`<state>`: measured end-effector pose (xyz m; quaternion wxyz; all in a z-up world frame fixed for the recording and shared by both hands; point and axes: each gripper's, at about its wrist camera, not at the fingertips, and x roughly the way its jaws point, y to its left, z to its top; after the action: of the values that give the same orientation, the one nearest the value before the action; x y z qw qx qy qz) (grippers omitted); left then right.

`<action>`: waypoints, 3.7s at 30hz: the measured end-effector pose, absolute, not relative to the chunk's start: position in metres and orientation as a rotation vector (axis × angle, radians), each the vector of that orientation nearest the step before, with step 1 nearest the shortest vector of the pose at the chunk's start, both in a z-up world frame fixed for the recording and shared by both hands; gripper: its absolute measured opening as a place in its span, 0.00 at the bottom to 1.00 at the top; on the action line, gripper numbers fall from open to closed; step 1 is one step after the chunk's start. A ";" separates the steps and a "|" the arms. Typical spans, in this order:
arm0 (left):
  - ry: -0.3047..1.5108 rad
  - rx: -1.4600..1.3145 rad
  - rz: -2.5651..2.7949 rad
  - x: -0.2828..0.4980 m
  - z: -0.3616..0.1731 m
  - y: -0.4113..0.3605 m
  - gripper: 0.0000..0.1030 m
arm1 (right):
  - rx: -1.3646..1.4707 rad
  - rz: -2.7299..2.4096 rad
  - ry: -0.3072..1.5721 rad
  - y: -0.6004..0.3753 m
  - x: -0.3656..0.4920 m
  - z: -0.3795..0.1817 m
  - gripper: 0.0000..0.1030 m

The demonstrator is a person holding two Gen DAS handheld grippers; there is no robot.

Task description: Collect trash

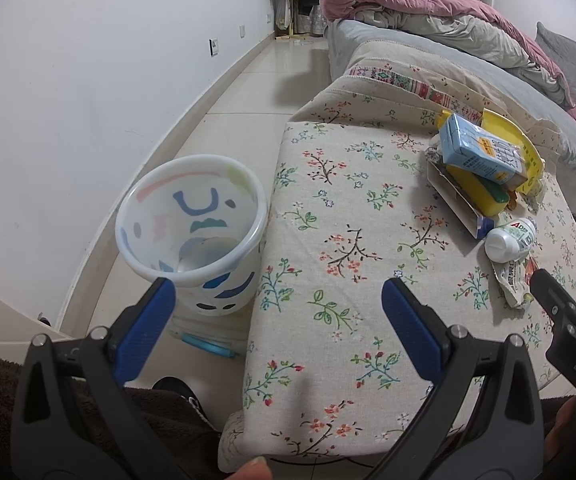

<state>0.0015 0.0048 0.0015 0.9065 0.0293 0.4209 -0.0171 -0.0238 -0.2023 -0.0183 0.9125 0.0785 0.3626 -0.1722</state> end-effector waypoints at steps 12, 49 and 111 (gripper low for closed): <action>0.867 0.057 -0.036 0.001 0.002 0.006 0.99 | 0.178 -0.350 0.753 -0.204 -0.024 -0.020 1.00; 0.866 0.054 -0.037 0.001 0.002 0.006 0.99 | 0.187 -0.347 0.756 -0.205 -0.024 -0.019 1.00; 1.032 -0.008 -0.242 0.035 -0.035 -0.010 0.99 | 0.236 -0.401 0.923 -0.274 0.010 -0.076 0.74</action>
<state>0.0347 -0.0097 -0.0351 0.8629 -0.0039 0.4920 -0.1152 0.0096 -0.2738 -0.0758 0.8694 0.1128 0.4411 -0.1918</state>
